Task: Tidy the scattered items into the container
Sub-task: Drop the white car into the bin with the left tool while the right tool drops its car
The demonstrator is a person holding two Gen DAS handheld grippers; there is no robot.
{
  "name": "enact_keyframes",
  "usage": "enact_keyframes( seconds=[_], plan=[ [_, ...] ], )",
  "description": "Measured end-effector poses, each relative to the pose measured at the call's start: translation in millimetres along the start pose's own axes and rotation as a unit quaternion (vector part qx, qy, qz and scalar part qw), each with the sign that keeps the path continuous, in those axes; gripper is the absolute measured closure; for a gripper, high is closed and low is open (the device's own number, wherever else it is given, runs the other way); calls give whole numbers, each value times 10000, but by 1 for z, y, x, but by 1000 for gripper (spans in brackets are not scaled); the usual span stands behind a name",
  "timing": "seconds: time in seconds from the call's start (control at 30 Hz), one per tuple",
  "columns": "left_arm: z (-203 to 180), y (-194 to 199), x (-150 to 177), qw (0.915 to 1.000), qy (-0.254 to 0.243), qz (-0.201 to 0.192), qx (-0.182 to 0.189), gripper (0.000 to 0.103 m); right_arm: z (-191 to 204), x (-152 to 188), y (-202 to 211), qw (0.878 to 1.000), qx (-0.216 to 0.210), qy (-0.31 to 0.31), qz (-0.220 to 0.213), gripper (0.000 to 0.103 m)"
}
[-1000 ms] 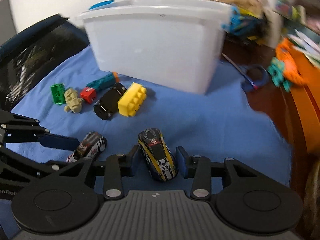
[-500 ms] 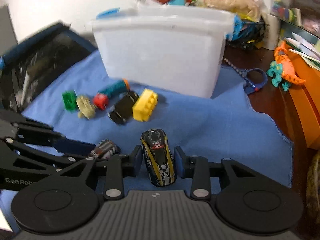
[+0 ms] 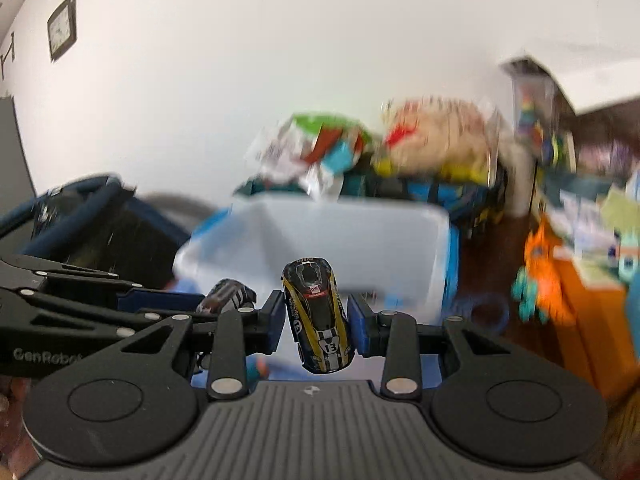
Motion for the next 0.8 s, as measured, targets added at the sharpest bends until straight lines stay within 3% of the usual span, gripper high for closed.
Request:
enact_keyframes(
  seconds=[0.2, 0.37, 0.5, 0.53, 0.57, 0.67, 0.8],
  plan=[
    [19, -38, -51, 9996, -106, -169, -207, 70, -18, -39, -37, 9993, 328, 58, -164, 65],
    [40, -80, -67, 9985, -297, 6, -458, 70, -34, -35, -93, 9984, 429, -161, 339, 65],
    [58, -111, -64, 9971, -185, 424, -602, 69, -38, -26, -120, 9959, 478, -369, 677, 62],
    [61, -117, -63, 9965, -117, 574, -602, 66, -38, -24, -124, 9954, 497, -372, 729, 59],
    [65, -122, -62, 9958, -63, 675, -620, 63, -38, -21, -125, 9951, 499, -349, 781, 48],
    [72, -126, -60, 9947, 3, 736, -712, 54, -35, -17, -125, 9942, 584, -283, 858, 43],
    [75, -113, -63, 9961, 68, 523, -714, 47, -32, -19, -118, 9949, 558, -309, 778, 40]
  ],
)
Point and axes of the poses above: each gripper's, at about its wrist camera, not at the fingertips, and y roughly against the way its jaws point, z to its left, x to its underside, the point moved 2 cm from there along -y, roughly the way its jaws point, and after that the axes turned 11 degrees about y, right-handed, at the moved point
